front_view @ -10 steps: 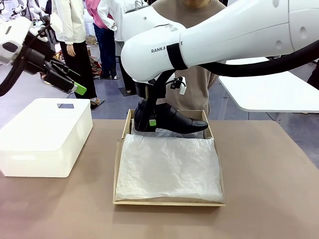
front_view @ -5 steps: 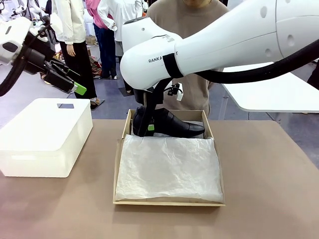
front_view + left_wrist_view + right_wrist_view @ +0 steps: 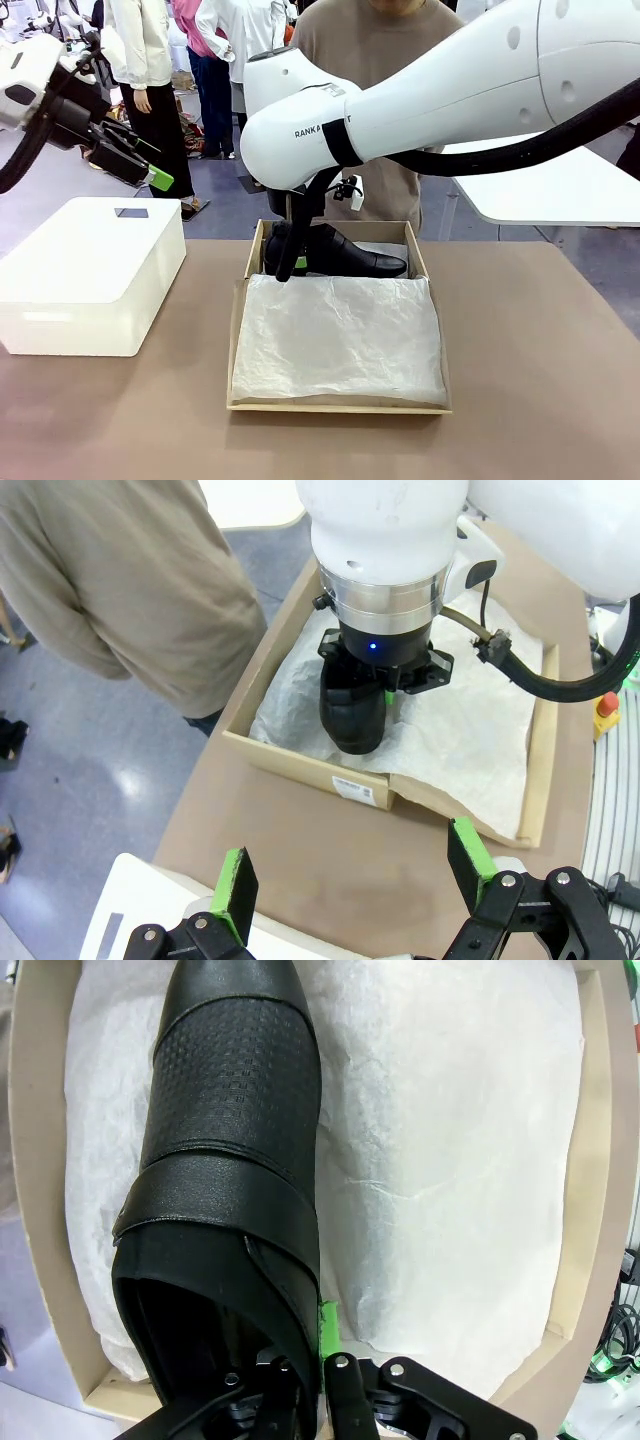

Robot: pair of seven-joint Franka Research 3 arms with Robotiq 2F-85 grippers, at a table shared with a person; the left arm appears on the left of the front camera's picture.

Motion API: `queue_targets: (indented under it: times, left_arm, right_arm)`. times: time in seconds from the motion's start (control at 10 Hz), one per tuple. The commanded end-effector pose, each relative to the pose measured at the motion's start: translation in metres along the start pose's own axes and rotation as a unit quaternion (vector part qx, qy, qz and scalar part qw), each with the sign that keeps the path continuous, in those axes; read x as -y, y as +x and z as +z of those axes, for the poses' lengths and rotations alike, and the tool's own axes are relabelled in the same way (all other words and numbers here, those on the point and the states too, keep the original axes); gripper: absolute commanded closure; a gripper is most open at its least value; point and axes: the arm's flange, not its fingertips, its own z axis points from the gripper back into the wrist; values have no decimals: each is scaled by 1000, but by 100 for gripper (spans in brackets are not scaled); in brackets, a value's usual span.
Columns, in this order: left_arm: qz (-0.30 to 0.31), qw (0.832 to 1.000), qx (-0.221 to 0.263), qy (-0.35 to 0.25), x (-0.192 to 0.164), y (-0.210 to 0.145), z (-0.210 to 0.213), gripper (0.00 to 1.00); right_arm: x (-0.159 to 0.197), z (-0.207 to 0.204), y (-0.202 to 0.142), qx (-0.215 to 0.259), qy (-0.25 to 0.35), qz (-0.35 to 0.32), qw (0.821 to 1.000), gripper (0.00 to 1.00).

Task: Pack the shoes into the box.
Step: Place the other shoe of the Shoes into the Shoes Box.

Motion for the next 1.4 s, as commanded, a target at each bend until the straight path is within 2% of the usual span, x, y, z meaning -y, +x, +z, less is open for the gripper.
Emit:
queue_targets:
  times: [0.0, 0.2, 0.3, 0.8, 0.9, 1.3]
  left_arm:
    - [-1, 1000, 8, -6, -1, -1, 0, 0]
    - [-1, 1000, 8, -6, -1, -1, 0, 0]
    - [-1, 1000, 8, -6, -1, -1, 0, 0]
    - [-1, 1000, 8, -6, -1, -1, 0, 0]
    - [-1, 1000, 8, -6, -1, -1, 0, 0]
    - [-1, 1000, 8, -6, -1, -1, 0, 0]
  right_arm:
    - [-3, 4, -2, -11, 4, -16, 1000, 100]
    - [-2, 4, -1, -11, -3, -16, 1000, 100]
    - [-2, 4, -1, -13, -8, -14, 1000, 97]
    - [-5, 22, 2, -18, -19, -21, 999, 6]
    - [-6, 31, 3, -16, -20, -25, 999, 0]
    - [-5, 56, 7, -19, -27, -30, 999, 0]
